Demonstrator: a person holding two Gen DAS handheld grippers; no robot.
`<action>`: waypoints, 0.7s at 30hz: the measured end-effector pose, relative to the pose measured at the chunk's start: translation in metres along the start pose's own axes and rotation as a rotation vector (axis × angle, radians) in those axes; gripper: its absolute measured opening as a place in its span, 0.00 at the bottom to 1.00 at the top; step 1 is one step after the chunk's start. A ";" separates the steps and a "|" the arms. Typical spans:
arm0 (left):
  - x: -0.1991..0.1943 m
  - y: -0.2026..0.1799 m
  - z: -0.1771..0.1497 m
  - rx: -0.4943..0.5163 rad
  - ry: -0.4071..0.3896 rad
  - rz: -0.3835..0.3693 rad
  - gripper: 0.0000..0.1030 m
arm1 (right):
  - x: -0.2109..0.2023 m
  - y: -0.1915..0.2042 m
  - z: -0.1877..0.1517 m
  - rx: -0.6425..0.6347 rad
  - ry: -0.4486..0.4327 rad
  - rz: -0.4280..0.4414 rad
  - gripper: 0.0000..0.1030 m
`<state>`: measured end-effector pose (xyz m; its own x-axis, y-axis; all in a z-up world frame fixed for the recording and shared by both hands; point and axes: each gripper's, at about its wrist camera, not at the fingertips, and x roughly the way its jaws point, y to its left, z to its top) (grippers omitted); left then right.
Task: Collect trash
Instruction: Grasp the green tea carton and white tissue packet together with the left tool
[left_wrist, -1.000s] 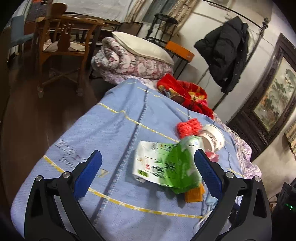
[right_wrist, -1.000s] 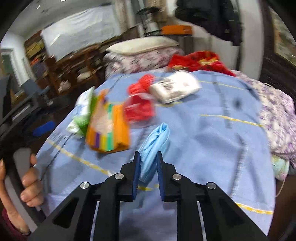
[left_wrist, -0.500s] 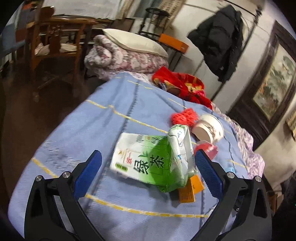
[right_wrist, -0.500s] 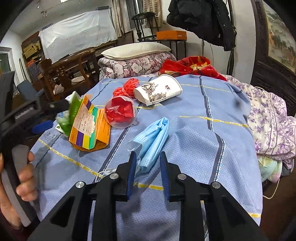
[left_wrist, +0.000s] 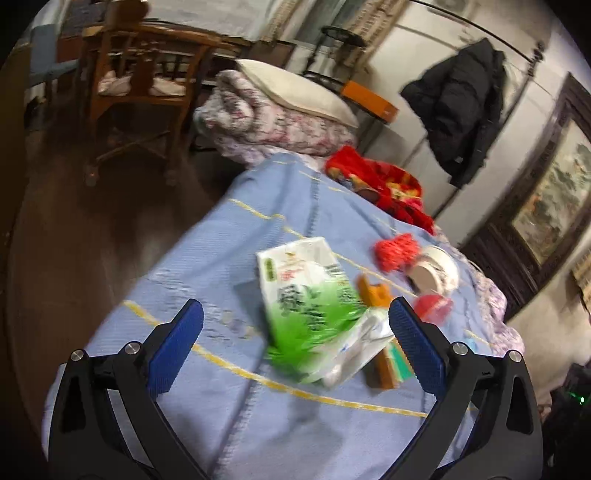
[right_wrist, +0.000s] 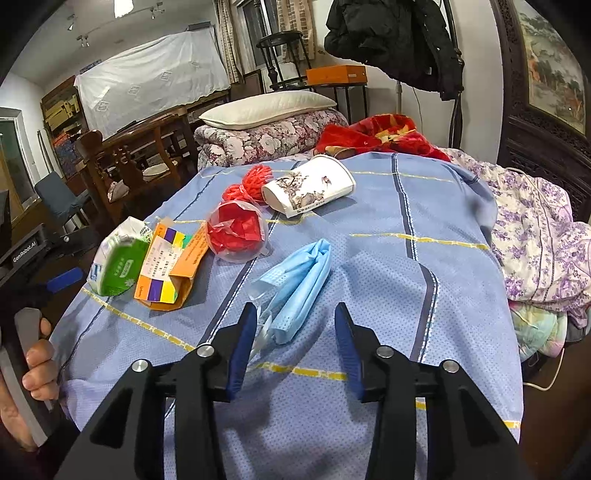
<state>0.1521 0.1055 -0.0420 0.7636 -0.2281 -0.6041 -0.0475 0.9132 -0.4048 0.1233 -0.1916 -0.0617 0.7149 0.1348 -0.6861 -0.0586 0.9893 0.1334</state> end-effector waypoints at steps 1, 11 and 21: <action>0.002 -0.006 -0.001 0.021 -0.003 -0.007 0.94 | 0.000 0.000 0.000 -0.001 -0.002 0.000 0.43; 0.032 -0.018 -0.009 0.034 0.031 0.041 0.94 | 0.000 0.006 0.001 -0.030 -0.003 -0.003 0.46; 0.052 -0.002 0.003 -0.086 0.055 -0.002 0.94 | 0.002 0.015 0.000 -0.069 0.008 -0.038 0.51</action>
<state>0.1936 0.0930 -0.0706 0.7272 -0.2505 -0.6391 -0.1026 0.8809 -0.4620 0.1239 -0.1765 -0.0615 0.7116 0.0976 -0.6958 -0.0799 0.9951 0.0579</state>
